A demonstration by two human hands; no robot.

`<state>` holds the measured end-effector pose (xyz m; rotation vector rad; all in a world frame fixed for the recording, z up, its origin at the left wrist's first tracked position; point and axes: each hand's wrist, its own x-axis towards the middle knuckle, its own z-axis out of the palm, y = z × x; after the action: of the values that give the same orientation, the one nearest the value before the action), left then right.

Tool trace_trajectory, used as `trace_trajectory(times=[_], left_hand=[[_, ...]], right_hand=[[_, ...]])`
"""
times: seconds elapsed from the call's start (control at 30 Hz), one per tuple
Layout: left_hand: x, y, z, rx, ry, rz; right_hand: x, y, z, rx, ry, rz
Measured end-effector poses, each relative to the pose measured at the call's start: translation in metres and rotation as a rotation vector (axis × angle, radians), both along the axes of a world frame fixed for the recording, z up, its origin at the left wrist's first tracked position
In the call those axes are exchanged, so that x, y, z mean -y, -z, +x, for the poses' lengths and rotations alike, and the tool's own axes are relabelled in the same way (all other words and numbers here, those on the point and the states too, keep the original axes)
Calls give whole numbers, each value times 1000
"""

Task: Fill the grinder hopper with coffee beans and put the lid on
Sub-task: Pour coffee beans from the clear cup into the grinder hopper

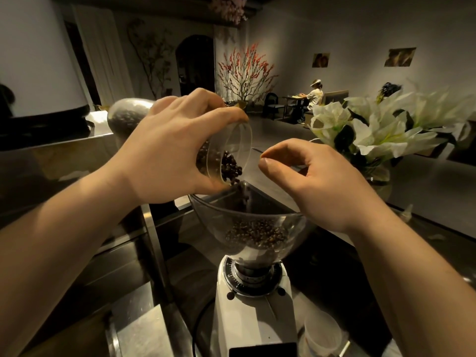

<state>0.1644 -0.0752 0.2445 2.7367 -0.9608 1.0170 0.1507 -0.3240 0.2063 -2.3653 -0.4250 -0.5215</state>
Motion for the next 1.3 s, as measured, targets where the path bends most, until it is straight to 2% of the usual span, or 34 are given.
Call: trace_trajectory(times=[1.3], left_hand=[[-3, -1, 8, -27, 65, 29]], right_hand=[[1, 2, 0, -2, -8, 16]])
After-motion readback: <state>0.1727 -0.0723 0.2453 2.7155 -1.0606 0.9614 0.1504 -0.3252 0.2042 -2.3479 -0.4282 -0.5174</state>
